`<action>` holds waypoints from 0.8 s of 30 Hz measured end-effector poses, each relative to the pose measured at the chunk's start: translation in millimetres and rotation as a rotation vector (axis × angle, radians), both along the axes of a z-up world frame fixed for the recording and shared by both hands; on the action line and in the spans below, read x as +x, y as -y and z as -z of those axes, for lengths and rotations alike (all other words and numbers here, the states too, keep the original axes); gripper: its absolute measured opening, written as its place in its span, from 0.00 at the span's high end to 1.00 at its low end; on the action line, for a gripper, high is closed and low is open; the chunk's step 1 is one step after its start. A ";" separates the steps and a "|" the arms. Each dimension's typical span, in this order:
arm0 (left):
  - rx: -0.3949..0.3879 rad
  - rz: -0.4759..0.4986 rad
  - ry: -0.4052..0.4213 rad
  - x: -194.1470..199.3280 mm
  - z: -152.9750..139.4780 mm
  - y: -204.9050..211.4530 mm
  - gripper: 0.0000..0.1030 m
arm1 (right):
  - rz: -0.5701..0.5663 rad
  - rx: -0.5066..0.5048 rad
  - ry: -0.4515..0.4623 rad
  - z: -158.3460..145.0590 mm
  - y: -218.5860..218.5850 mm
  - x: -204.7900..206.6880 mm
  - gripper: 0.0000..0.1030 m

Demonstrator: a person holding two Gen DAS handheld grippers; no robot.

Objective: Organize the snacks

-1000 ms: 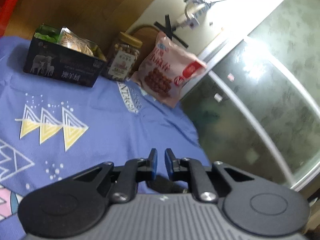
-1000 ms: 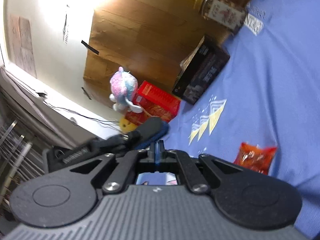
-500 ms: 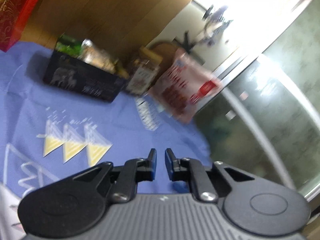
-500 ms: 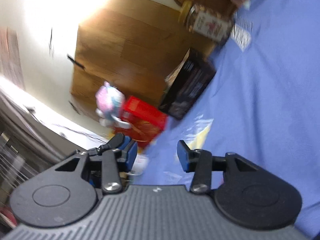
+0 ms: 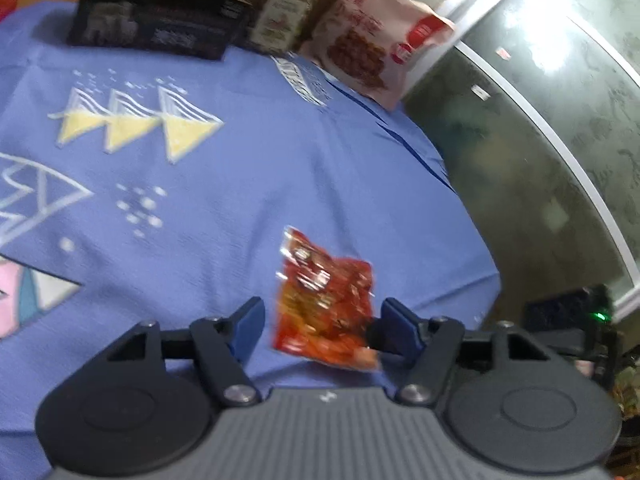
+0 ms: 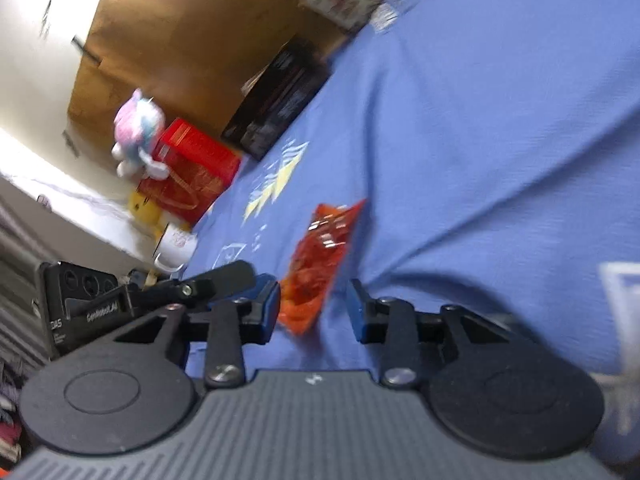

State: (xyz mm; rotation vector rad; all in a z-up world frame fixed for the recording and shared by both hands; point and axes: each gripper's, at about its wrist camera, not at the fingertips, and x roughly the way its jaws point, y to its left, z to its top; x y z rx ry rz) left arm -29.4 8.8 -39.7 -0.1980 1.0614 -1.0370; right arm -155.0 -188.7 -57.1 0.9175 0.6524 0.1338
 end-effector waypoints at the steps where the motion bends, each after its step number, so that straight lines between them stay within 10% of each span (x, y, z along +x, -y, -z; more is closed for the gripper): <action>1: 0.008 -0.009 0.010 -1.6 -0.9 2.5 0.37 | -0.008 0.032 -0.017 5.6 -1.0 7.4 0.91; 8: 0.024 -0.115 0.026 3.1 -4.2 0.8 0.82 | 0.051 0.265 0.018 10.0 20.0 4.2 0.93; 24: -0.046 -0.267 0.265 107.2 -102.7 -3.4 0.83 | -0.063 0.198 0.193 -65.9 31.4 140.3 0.93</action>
